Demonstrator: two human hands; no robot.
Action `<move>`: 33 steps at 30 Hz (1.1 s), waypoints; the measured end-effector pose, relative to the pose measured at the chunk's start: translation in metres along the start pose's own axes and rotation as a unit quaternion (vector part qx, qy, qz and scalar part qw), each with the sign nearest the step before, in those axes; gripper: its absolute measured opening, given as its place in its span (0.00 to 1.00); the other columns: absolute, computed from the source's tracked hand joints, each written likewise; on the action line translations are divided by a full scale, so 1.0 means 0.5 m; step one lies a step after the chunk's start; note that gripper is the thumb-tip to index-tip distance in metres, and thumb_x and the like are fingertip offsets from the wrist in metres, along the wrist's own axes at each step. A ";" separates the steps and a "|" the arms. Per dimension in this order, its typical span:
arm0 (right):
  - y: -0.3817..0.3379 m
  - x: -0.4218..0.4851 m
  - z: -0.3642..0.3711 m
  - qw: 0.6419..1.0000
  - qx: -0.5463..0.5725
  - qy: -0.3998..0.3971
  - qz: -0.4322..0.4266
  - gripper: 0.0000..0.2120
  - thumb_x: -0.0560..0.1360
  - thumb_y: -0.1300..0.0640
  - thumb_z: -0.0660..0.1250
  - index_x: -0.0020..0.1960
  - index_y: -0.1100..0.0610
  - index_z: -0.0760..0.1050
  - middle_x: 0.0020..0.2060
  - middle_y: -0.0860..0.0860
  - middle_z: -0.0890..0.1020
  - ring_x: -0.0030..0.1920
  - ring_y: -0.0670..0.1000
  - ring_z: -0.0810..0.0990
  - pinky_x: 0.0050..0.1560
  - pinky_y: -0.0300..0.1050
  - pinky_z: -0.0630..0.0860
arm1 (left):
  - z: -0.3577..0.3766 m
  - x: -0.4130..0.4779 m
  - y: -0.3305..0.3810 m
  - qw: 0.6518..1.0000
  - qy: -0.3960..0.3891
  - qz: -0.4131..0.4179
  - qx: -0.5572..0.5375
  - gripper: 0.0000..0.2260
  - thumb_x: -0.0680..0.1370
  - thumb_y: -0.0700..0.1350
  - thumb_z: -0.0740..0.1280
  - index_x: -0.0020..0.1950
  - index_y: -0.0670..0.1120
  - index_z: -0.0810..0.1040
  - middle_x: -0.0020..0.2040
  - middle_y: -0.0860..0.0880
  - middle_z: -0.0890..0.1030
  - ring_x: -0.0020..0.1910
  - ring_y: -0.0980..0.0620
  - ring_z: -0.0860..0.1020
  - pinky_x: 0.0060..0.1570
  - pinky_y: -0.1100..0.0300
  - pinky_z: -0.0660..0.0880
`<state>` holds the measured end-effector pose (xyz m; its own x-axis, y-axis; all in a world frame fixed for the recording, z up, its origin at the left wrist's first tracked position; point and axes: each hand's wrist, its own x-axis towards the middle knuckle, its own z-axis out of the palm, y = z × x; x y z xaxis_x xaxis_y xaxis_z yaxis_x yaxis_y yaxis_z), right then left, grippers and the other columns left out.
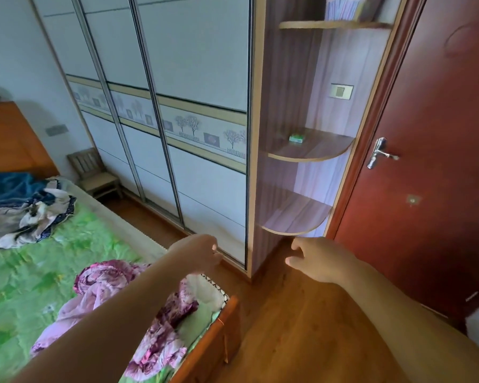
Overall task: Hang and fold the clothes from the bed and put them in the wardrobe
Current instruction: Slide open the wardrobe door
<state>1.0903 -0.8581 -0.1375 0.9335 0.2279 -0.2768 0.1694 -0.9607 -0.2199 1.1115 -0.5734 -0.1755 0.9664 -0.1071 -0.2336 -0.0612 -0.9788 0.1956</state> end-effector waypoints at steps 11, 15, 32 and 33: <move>0.081 0.413 -0.078 0.999 -0.014 -0.015 -0.038 0.21 0.81 0.40 0.61 0.68 0.50 0.72 0.61 0.51 0.81 0.57 0.51 0.80 0.58 0.48 0.78 | -0.018 0.356 -0.048 0.997 0.006 -0.069 -0.034 0.19 0.79 0.58 0.62 0.67 0.51 0.76 0.61 0.51 0.80 0.61 0.50 0.78 0.58 0.54 0.75; 0.076 0.578 -0.124 0.997 -0.030 -0.026 -0.070 0.23 0.81 0.40 0.61 0.71 0.51 0.70 0.64 0.51 0.79 0.60 0.53 0.79 0.58 0.47 0.76 | -0.048 0.483 -0.081 0.993 0.007 -0.103 -0.058 0.19 0.78 0.58 0.62 0.65 0.52 0.77 0.61 0.51 0.81 0.61 0.50 0.78 0.60 0.52 0.75; -0.084 1.043 -0.189 0.927 -0.128 -0.078 -0.344 0.22 0.80 0.38 0.59 0.67 0.51 0.72 0.56 0.49 0.81 0.54 0.52 0.80 0.48 0.46 0.74 | -0.108 0.621 -0.177 0.925 0.059 -0.361 -0.099 0.17 0.79 0.57 0.63 0.62 0.49 0.78 0.56 0.50 0.83 0.55 0.48 0.80 0.58 0.50 0.76; -0.090 1.061 -0.198 0.922 -0.129 -0.073 -0.357 0.22 0.80 0.38 0.59 0.67 0.51 0.72 0.55 0.49 0.81 0.53 0.52 0.80 0.48 0.47 0.74 | -0.113 0.624 -0.171 0.920 0.064 -0.373 -0.104 0.17 0.79 0.57 0.63 0.63 0.50 0.77 0.57 0.50 0.82 0.56 0.48 0.80 0.58 0.50 0.76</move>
<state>1.6093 -0.7096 -0.1822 0.5058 0.8178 -0.2746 0.8116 -0.5590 -0.1698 1.4323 -0.5133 -0.2115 0.7429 0.6146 -0.2652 0.6664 -0.7164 0.2066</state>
